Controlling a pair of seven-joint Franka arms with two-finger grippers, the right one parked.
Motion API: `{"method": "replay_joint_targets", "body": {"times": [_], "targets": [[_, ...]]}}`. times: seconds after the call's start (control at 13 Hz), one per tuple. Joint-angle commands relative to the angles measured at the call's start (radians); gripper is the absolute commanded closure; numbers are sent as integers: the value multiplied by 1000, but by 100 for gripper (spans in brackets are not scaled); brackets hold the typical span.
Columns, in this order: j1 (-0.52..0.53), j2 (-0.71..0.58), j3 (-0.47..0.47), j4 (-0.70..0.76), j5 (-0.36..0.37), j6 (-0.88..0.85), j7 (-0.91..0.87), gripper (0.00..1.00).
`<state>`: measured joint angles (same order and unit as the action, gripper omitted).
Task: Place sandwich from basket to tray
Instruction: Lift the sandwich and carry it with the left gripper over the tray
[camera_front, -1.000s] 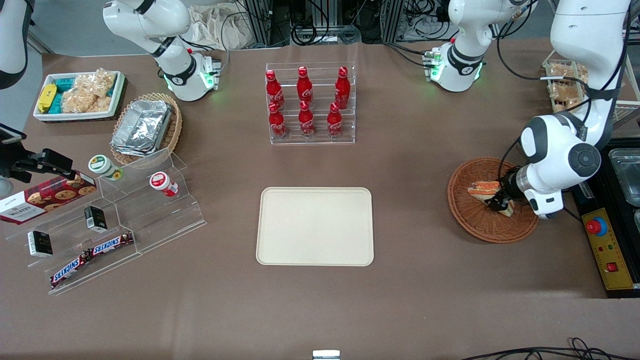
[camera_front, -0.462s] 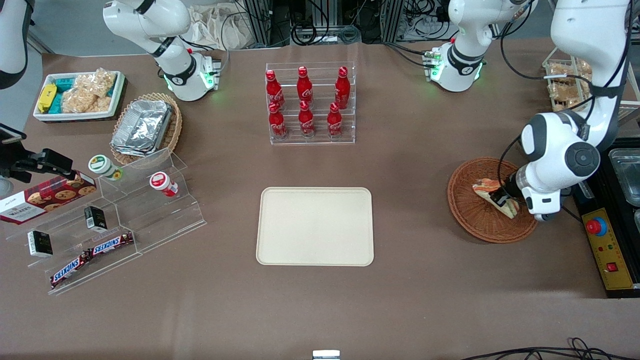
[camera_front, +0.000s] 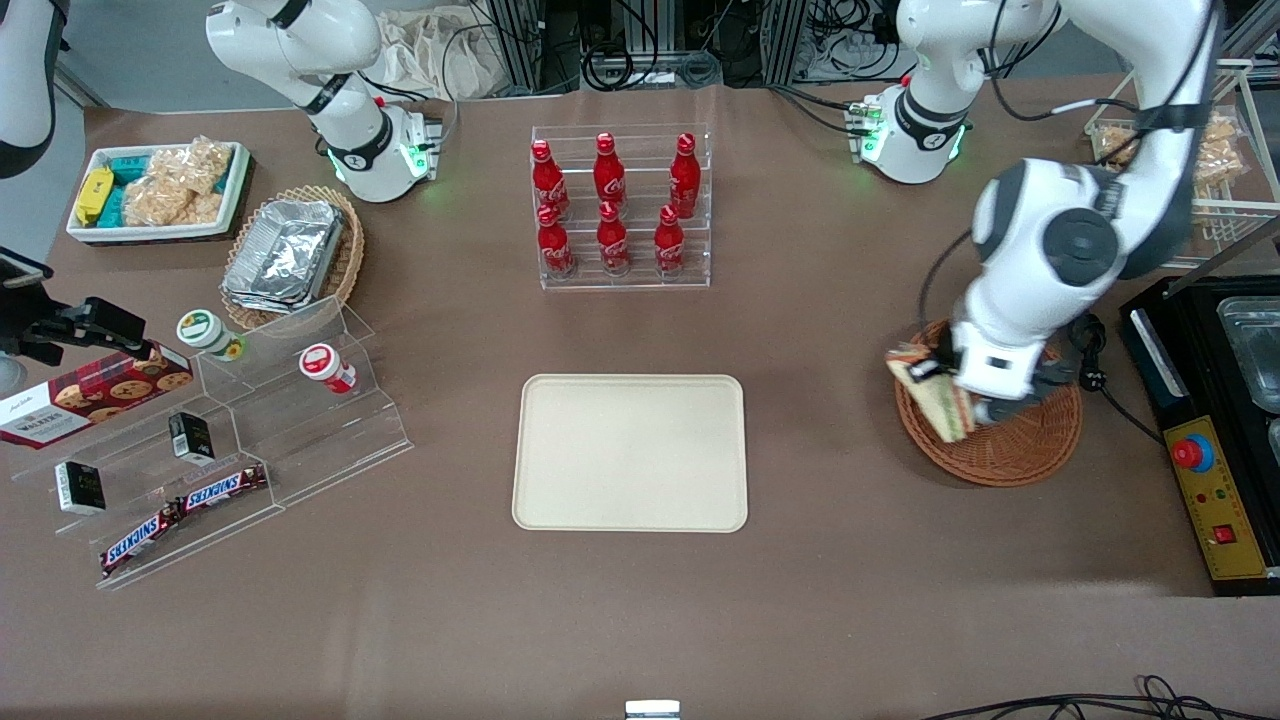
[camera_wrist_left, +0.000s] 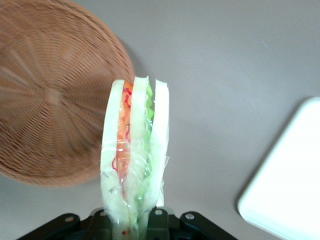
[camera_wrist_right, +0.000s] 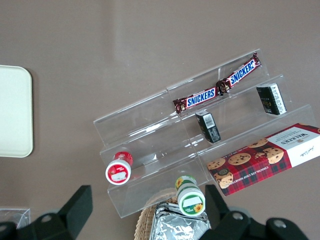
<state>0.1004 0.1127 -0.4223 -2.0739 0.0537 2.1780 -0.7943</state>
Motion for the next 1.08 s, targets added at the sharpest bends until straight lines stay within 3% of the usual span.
{"method": "replay_joint_targets", "body": {"times": [0.0,0.15,0.23,0.31,0.54,0.69,1.0], "targets": [[7,72,-132,75,3,-14,-28,100],[2,193,-223,170,23,-11,-22,100],[-39,250,-231,210,79,-9,-25,100],[-78,309,-231,245,134,6,-37,100],[-145,450,-227,354,207,40,-45,100],[-154,536,-227,405,305,87,-51,100],[-174,616,-219,420,397,207,-68,100]]}}
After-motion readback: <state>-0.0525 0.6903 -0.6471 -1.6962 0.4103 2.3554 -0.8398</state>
